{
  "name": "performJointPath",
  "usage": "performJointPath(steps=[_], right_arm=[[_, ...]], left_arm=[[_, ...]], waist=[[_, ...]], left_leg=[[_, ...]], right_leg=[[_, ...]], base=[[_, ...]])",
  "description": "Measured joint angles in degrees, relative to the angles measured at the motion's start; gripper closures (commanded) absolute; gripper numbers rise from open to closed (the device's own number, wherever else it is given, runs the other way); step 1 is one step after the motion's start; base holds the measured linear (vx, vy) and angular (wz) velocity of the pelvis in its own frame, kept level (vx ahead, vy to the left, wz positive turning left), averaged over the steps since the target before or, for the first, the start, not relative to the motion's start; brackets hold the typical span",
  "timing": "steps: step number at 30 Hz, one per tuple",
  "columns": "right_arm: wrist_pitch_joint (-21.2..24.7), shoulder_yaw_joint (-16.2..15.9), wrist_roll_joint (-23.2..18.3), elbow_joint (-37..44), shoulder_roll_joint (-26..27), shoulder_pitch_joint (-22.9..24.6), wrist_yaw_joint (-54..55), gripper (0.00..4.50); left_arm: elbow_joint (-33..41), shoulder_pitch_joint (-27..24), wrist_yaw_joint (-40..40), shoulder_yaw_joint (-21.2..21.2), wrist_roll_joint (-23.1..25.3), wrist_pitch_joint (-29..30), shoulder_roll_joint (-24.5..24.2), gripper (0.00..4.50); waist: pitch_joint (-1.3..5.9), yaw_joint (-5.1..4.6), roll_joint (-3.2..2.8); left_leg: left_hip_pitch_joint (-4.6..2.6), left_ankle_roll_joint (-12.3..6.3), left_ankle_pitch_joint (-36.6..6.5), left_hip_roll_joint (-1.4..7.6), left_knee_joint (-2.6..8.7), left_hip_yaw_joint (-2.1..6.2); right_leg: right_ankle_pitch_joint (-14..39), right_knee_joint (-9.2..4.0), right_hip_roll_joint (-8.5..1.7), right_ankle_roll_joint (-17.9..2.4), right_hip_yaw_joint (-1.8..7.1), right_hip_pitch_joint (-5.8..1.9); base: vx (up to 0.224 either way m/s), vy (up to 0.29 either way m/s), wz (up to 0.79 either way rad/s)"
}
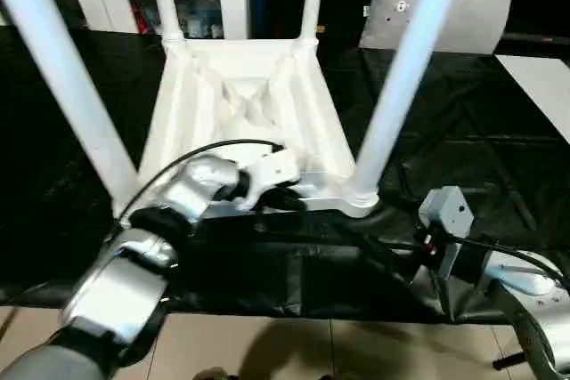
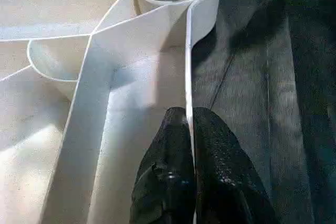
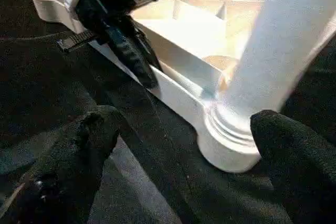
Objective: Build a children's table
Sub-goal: Rotate leg to tighten
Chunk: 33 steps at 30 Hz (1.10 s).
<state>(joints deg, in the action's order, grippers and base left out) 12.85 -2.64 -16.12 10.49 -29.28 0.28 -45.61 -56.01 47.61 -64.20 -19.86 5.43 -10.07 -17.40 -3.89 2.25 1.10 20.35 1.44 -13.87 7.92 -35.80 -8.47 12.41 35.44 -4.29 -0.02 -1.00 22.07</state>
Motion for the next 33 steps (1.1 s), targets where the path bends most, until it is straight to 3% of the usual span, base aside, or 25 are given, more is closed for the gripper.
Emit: performJointPath(steps=[4,12,16,21,33], right_arm=[[-0.15,-0.11,0.02,-0.17,0.28,-0.15,-0.49,0.0],[0.2,0.15,-1.82,-2.51,1.01,-3.48,-1.23,0.0],[0.24,-0.05,-2.28,-4.31,0.8,-5.62,-3.81,0.0],[0.74,-2.83,-4.37,-10.12,0.02,-10.37,-12.34,0.5],[0.1,-6.73,-3.38,-22.88,-0.18,-19.07,-21.6,1.57]], left_arm=[[7.57,-5.18,-1.59,1.52,-1.04,0.11,-3.0,4.45],[20.31,-13.28,-6.96,2.05,-3.49,1.16,-8.36,4.45],[23.55,-14.94,-9.6,1.79,-4.05,1.96,-9.7,4.45],[25.18,-15.73,-10.68,1.54,-4.24,2.06,-10.08,4.5],[26.37,-15.55,-11.28,1.08,-4.27,3.6,-9.92,4.5]], waist=[[-0.01,-0.59,0.02],[-0.02,-0.24,0.0],[-0.03,-0.18,0.01],[-0.03,-0.17,-0.01],[-0.04,0.76,0.03]], left_leg=[[-0.02,0.01,0.0,0.04,0.11,-0.15],[-0.03,-0.01,-0.01,0.04,0.19,-0.25],[-0.03,0.0,0.0,0.05,0.18,-0.3],[-0.04,0.0,0.0,0.06,0.17,-0.39],[0.2,-0.09,0.02,0.07,0.12,-0.46]], right_leg=[[-0.02,-0.08,0.02,-0.03,0.07,0.0],[-0.01,-0.13,0.01,-0.03,0.09,0.09],[-0.02,-0.12,-0.02,-0.05,0.1,0.08],[-0.05,-0.13,-0.05,-0.1,0.11,0.06],[0.01,0.04,-0.06,-0.2,0.1,0.37]], base=[[0.0,0.0,0.0],[0.0,0.0,0.0],[0.0,0.0,0.0],[0.0,0.0,0.0],[0.0,0.0,0.0]])
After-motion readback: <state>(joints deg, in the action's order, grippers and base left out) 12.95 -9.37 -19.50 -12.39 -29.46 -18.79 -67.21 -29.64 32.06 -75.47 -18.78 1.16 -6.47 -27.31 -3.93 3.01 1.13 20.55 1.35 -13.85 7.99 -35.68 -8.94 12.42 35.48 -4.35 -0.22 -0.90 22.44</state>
